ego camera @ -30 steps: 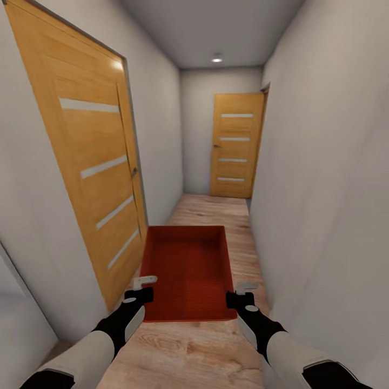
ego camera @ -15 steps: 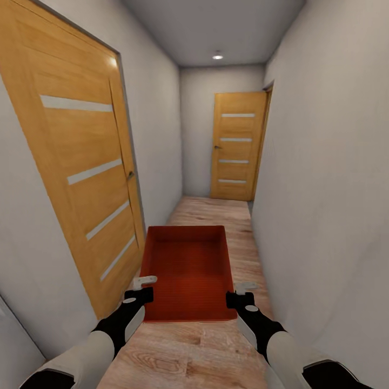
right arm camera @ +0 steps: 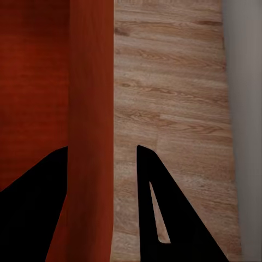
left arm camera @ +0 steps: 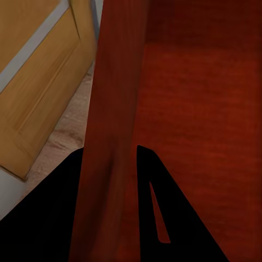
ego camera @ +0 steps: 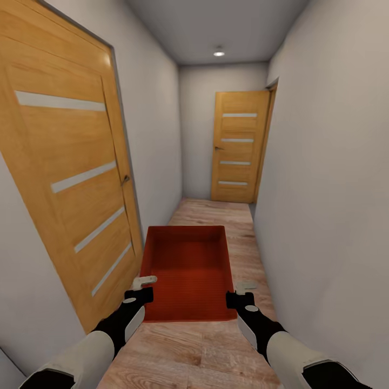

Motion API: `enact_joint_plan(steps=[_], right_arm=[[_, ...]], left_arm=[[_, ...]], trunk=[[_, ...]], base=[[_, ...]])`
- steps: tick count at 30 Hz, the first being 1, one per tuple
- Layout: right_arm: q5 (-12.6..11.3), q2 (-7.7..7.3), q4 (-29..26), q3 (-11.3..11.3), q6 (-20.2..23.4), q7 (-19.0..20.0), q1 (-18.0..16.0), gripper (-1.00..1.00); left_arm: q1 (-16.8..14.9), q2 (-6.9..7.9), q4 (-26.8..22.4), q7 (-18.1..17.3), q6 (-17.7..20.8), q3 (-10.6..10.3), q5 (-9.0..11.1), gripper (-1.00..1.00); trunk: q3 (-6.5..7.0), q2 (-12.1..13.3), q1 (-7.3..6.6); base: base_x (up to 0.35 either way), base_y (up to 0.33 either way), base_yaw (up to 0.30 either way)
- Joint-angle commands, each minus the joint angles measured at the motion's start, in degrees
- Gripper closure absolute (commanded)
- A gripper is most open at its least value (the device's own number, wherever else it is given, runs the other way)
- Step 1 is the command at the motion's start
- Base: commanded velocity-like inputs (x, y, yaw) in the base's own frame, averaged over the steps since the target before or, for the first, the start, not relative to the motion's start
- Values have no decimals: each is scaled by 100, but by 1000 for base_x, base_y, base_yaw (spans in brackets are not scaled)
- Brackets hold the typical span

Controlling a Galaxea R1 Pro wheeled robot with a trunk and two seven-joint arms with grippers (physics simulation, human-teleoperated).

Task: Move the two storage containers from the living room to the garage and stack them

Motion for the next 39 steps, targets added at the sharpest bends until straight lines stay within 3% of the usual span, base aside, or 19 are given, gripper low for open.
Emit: enact_joint_plan(steps=[1,12,26,39], right_arm=[[-112,-2,14,35,-16,-24,-2,100],[-113,-2,14,37,-16,-24,-2,100],[-114,-2,14,34,-16,-24,-2,100],[-114,-2,14,41,-16,-24,-2,100]], left_arm=[[-8,264,-28,77,-174,311,-84,100],[-8,264,-28,69,-162,313,-82,100],[-8,260,-28,63,-156,311,-82,100],[-8,263,-30,63,-156,311,-82,100]], trunk=[[-11,-12,7],[-11,-12,7],[-11,-12,7],[-11,-12,7]], base=[[322,0,0],[322,9,0],[322,134,0],[322,167,-237]])
